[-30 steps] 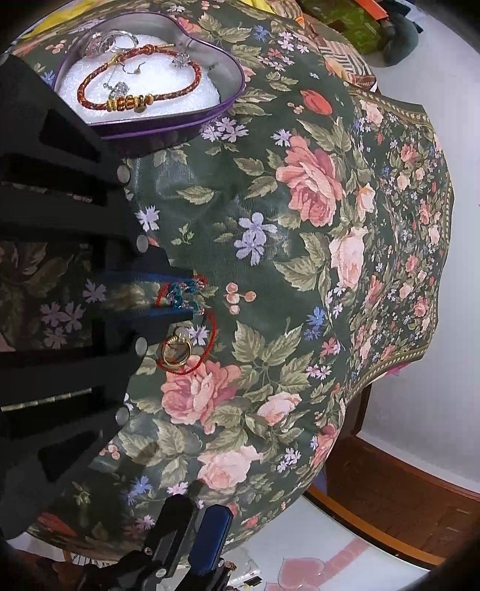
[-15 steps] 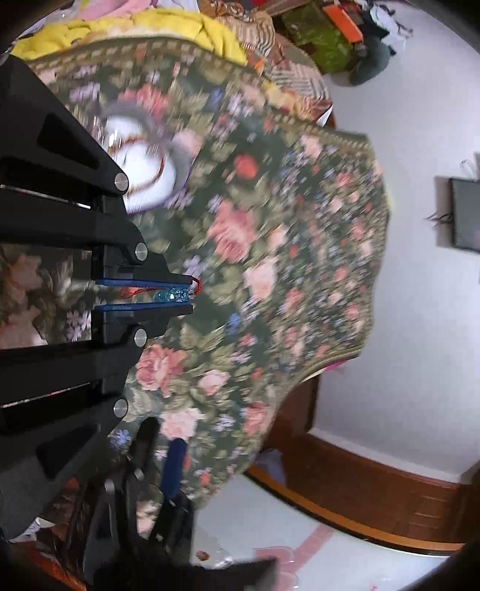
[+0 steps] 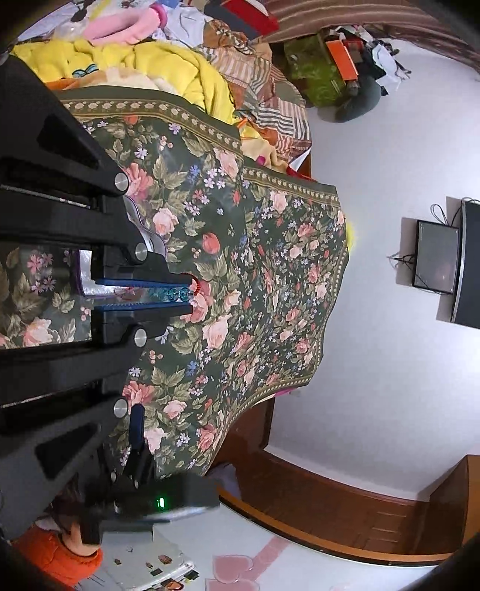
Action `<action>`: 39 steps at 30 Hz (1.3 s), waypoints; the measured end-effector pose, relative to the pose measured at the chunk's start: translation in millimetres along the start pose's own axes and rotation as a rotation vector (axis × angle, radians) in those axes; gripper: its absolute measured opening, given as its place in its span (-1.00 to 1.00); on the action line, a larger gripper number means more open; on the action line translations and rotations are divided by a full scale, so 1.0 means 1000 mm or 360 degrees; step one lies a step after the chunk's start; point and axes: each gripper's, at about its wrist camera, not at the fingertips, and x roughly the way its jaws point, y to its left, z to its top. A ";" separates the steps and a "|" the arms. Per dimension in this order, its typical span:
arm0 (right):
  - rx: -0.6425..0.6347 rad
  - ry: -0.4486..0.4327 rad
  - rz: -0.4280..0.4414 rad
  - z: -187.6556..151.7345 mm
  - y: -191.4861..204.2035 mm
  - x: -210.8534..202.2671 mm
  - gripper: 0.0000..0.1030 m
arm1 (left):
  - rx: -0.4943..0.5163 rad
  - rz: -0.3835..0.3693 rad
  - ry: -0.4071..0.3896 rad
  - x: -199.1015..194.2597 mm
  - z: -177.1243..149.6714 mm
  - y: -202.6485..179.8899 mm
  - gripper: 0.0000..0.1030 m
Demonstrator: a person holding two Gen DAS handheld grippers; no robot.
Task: Organize jewelry
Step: 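Carry the red bracelet over the tin with the left tool while the right tool reaches the gold ring, then grasp the gold ring with the right tool while the left tool holds the bracelet over the tin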
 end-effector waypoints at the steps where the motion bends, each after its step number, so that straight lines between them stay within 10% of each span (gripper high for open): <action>1: -0.0005 0.0029 0.0007 0.000 0.001 0.005 -0.02 | -0.0004 0.0003 0.0001 0.000 -0.001 0.002 -0.90; 15: -0.0024 0.0018 -0.0015 -0.001 0.004 0.018 -0.93 | -0.0060 0.0015 -0.0012 -0.005 -0.001 0.014 -0.90; 34: 0.0020 -0.0216 -0.0038 0.020 -0.010 -0.044 -0.90 | -0.0021 0.0059 -0.0196 -0.039 0.032 0.017 -0.90; 39: 0.0035 -0.0098 -0.0076 0.017 -0.018 -0.025 -0.12 | -0.0029 0.0041 -0.0186 -0.035 0.029 0.017 -0.90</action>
